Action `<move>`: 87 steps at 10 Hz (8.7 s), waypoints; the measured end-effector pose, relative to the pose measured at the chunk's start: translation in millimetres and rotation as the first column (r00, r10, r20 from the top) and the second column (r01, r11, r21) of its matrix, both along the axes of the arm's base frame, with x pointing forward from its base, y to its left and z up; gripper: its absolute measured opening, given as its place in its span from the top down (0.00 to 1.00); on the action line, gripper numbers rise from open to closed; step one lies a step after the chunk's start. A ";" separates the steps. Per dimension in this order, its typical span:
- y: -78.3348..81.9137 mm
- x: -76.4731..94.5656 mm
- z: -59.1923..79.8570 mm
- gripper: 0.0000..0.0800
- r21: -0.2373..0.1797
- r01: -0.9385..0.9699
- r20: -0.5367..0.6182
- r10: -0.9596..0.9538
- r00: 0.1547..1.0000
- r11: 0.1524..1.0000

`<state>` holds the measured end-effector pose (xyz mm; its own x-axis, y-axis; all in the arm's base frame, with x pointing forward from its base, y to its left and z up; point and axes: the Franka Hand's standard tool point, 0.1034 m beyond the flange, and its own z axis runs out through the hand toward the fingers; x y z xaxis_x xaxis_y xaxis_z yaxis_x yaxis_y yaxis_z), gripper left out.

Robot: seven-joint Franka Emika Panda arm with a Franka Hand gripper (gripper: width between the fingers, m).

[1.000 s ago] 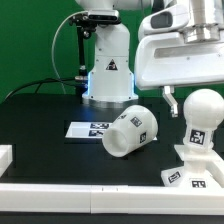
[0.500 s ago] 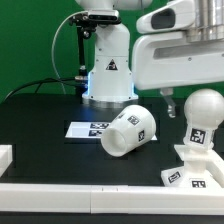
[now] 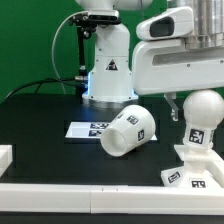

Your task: Assemble lamp

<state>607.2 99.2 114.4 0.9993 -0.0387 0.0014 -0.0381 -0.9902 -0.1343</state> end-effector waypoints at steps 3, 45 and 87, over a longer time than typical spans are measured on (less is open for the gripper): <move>1.0 0.5 -0.1 0.28 0.000 0.207 -0.024 -0.207 0.978 0.978; -1.0 3.5 5.1 0.13 -0.015 0.325 0.042 -0.325 0.945 0.945; -1.7 12.6 -3.8 0.28 0.008 0.984 -0.133 -0.975 0.178 0.178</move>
Offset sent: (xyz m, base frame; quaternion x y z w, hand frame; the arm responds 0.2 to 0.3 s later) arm -0.0075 -0.0066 -0.0030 -0.0814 0.0398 0.2884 0.9532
